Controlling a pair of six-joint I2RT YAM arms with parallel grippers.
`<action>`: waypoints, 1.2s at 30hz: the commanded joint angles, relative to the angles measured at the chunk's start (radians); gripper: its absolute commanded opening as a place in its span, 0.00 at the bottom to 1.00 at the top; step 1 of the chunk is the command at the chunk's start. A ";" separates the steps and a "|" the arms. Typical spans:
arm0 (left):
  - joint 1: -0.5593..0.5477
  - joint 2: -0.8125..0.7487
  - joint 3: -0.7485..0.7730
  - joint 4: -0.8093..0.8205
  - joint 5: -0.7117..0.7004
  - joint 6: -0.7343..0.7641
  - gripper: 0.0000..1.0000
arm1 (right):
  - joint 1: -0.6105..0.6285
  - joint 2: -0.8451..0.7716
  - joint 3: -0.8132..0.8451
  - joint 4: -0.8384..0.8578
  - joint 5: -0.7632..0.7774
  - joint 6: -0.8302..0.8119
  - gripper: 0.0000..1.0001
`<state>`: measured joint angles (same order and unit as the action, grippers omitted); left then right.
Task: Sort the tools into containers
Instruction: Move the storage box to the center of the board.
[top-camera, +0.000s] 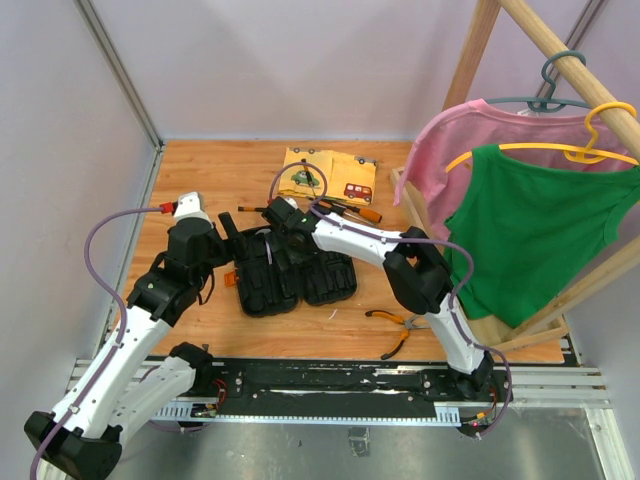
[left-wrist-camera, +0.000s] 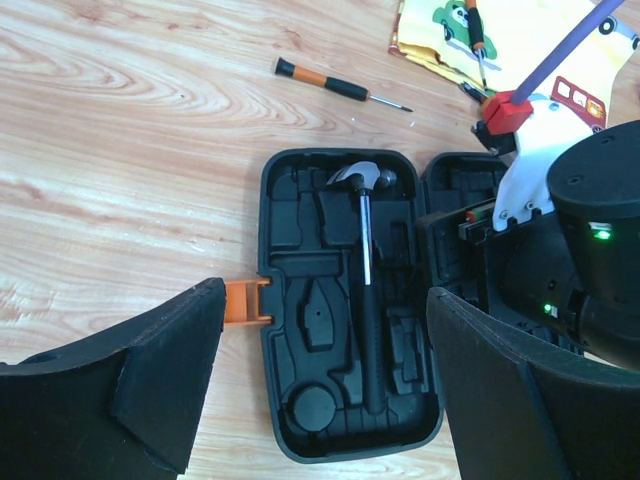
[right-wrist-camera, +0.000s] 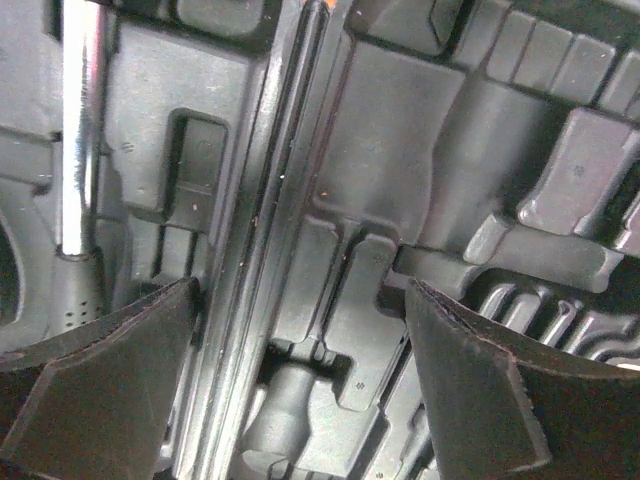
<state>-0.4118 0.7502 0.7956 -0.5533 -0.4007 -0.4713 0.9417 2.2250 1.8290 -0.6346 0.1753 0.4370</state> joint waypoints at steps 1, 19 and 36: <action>0.014 -0.013 -0.004 0.026 0.003 0.012 0.86 | -0.020 0.030 0.035 -0.026 -0.038 -0.021 0.83; 0.014 -0.006 -0.005 0.029 0.007 0.014 0.86 | -0.052 -0.151 -0.298 0.010 -0.038 -0.036 0.72; 0.014 0.005 -0.007 0.031 0.011 0.015 0.86 | -0.081 -0.307 -0.534 0.162 -0.182 -0.394 0.62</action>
<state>-0.4072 0.7521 0.7944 -0.5488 -0.3935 -0.4709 0.8852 1.9190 1.3224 -0.4633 0.0723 0.2050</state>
